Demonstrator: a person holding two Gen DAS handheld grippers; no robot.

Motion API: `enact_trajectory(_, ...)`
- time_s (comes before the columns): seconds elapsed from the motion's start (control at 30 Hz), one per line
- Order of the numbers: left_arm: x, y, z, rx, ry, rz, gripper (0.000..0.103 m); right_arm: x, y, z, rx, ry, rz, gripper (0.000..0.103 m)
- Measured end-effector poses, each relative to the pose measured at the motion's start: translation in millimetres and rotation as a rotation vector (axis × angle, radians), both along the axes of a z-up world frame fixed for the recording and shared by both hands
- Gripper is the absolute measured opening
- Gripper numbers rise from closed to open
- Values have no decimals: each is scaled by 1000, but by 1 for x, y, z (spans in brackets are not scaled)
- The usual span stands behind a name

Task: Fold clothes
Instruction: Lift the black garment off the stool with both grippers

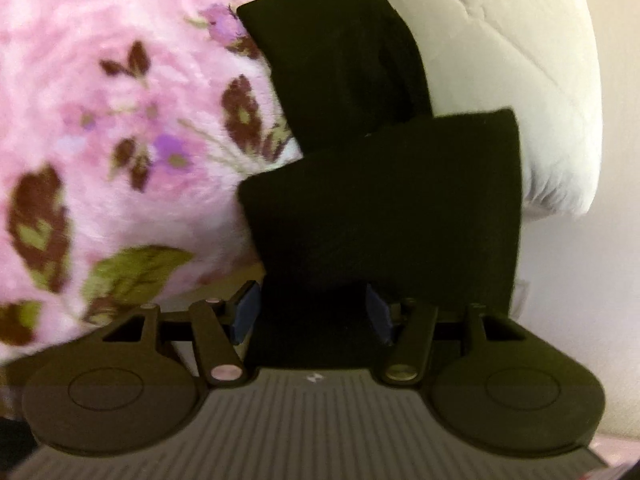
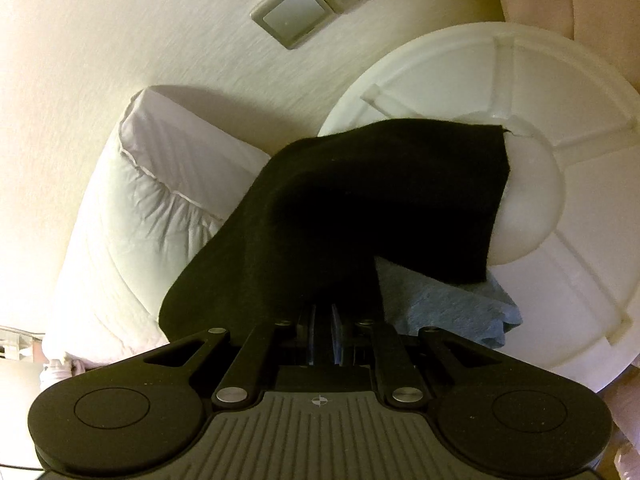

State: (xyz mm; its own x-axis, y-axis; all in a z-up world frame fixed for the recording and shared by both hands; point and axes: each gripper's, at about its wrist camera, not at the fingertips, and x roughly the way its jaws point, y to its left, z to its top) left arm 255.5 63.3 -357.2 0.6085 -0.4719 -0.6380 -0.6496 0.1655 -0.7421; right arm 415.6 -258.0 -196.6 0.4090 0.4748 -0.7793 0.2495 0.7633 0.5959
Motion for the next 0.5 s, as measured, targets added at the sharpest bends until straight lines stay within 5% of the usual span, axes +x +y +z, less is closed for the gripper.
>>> enact_trajectory(0.13, 5, -3, 4, -13, -87, 55, 52, 5, 1, 4, -3, -50, 11, 11)
enact_trajectory(0.37, 14, -5, 39, 92, -245, -24, 10, 21, 3, -3, 34, -89, -28, 12)
enact_trajectory(0.5, 25, -4, 56, 151, -261, -87, 14, 27, 4, -14, 51, -84, -54, 12)
